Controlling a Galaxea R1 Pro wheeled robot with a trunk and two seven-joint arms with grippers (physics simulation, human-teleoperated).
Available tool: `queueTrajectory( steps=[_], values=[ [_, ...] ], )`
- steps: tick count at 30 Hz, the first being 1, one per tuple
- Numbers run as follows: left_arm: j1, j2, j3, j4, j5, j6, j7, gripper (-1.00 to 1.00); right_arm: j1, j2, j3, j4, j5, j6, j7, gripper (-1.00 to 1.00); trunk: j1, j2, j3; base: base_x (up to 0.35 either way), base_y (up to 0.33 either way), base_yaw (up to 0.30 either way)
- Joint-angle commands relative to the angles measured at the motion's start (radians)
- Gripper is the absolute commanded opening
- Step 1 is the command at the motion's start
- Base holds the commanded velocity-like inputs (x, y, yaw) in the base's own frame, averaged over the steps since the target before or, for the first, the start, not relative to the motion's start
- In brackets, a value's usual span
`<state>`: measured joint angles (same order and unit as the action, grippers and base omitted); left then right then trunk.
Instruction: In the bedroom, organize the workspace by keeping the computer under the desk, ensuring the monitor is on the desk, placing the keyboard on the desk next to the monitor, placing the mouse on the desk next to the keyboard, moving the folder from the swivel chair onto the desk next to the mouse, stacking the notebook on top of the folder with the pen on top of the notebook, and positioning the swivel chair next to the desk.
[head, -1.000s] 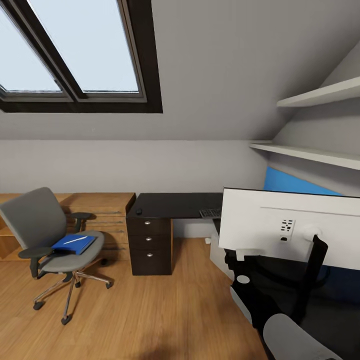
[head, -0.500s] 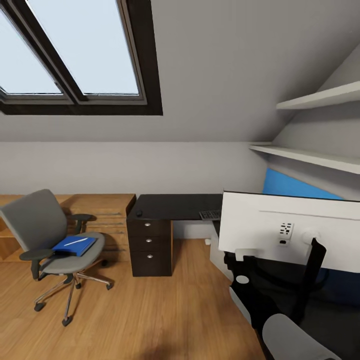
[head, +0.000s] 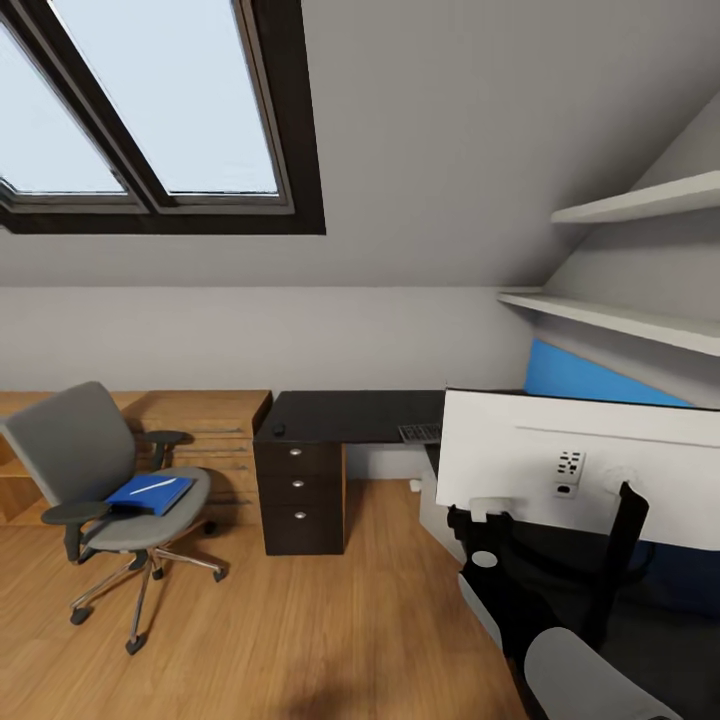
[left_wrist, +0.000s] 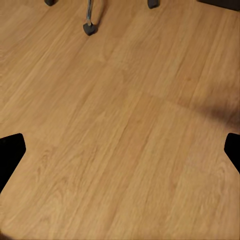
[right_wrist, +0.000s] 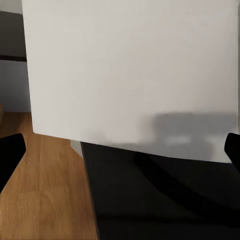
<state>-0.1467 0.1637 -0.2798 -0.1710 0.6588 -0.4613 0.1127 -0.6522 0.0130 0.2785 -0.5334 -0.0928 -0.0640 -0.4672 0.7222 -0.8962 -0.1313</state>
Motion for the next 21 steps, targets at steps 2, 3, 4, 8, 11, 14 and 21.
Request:
queueTrajectory(
  steps=[2,3,4,8,11,14,21],
  values=[
    [-0.001,0.000,-0.009,-0.001,0.001,-0.002,0.009,1.00,-0.001,-0.001,0.007,0.001,-0.010,-0.005,-0.007,1.00,-0.008,0.013,0.005,0.000,0.000,0.000],
    [-0.001,0.000,-0.009,-0.001,0.001,-0.002,0.009,1.00,-0.001,-0.001,0.007,0.001,-0.010,-0.005,-0.007,1.00,-0.011,0.020,0.008,0.000,0.000,0.000],
    [-0.001,0.000,-0.009,-0.001,0.001,-0.002,0.009,1.00,-0.001,-0.001,0.007,0.001,-0.010,-0.005,-0.007,1.00,-0.015,0.027,0.011,0.000,0.000,0.000],
    [-0.001,0.000,-0.009,-0.001,0.001,-0.002,0.009,1.00,-0.001,-0.001,0.007,0.001,-0.010,-0.005,-0.007,1.00,-0.031,0.055,0.024,0.000,0.000,0.000],
    [-0.001,0.000,-0.009,-0.001,0.001,-0.002,0.009,1.00,-0.001,-0.001,0.007,0.001,-0.010,-0.005,-0.007,1.00,-0.042,0.076,0.033,0.000,0.000,0.000],
    [-0.001,0.000,-0.009,-0.001,0.001,-0.001,0.009,1.00,-0.001,-0.001,0.007,0.001,-0.010,-0.005,-0.004,1.00,-0.054,0.097,0.042,0.000,0.000,0.000],
    [-0.001,-0.002,-0.009,-0.001,0.001,-0.002,0.009,1.00,-0.001,-0.001,0.007,-0.001,-0.010,-0.006,-0.010,1.00,-0.080,0.146,0.064,0.000,0.000,0.000]
  ],
)
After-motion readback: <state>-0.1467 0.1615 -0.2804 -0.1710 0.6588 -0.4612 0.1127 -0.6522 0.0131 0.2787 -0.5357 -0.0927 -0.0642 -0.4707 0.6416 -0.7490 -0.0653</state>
